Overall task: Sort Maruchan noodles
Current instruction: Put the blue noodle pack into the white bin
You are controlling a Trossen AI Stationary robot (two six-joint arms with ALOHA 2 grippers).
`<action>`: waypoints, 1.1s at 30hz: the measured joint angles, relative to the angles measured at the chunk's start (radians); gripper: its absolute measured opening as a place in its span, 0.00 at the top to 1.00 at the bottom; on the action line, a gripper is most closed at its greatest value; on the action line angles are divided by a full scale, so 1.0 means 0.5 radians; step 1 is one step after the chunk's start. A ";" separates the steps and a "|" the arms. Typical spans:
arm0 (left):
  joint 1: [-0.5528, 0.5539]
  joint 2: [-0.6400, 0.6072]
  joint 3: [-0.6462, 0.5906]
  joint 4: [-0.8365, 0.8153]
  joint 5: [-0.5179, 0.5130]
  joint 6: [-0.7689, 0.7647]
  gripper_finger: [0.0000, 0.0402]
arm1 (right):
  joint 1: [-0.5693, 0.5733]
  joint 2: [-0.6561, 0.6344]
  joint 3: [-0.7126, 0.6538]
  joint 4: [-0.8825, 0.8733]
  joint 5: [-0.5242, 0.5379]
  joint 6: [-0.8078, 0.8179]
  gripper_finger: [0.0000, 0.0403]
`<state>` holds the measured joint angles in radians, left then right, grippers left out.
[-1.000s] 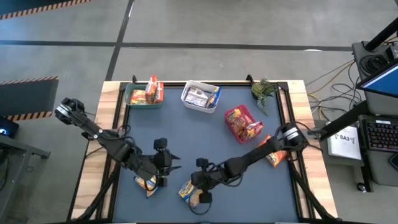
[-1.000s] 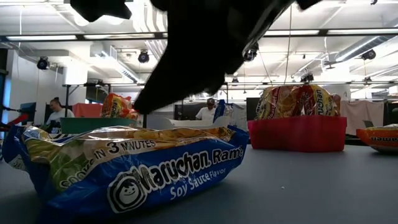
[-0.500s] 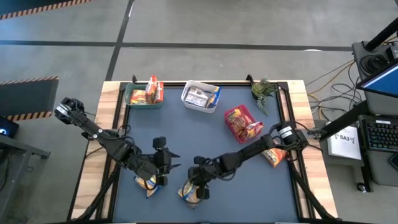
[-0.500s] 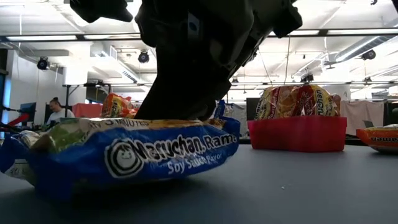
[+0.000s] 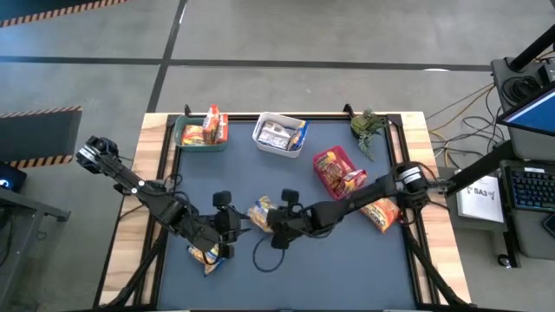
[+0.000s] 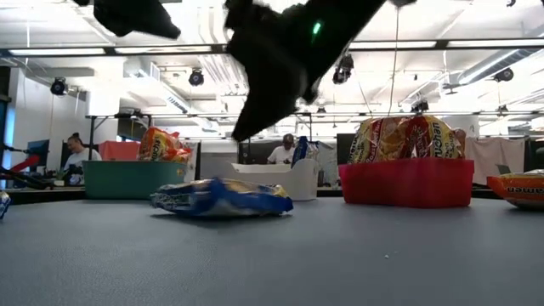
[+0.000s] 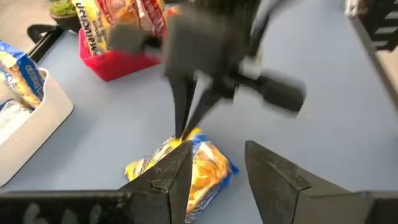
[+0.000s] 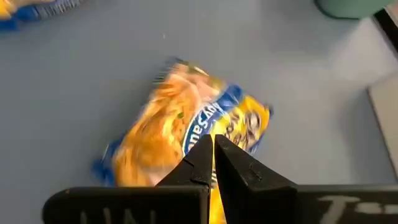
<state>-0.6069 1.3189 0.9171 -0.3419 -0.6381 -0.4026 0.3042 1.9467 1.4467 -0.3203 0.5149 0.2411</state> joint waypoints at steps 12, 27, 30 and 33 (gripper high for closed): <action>0.136 0.423 -0.027 -0.005 -0.087 0.033 0.67 | 0.080 -0.326 -0.060 -0.541 -0.163 0.602 0.98; 0.239 0.775 -0.030 0.041 0.057 0.140 0.69 | 0.025 -0.303 -0.648 0.356 -0.297 1.164 0.98; 0.251 0.775 -0.030 0.027 0.057 0.142 0.72 | -0.020 -0.304 -0.727 0.508 -0.370 1.278 0.97; 0.257 0.776 -0.057 0.020 0.073 0.123 0.75 | -0.060 -0.304 -0.773 0.618 -0.499 1.359 0.93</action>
<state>-0.4782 1.7069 0.8888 -0.3321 -0.6017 -0.3410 0.2740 1.7947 1.0602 -0.0112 0.2655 0.9207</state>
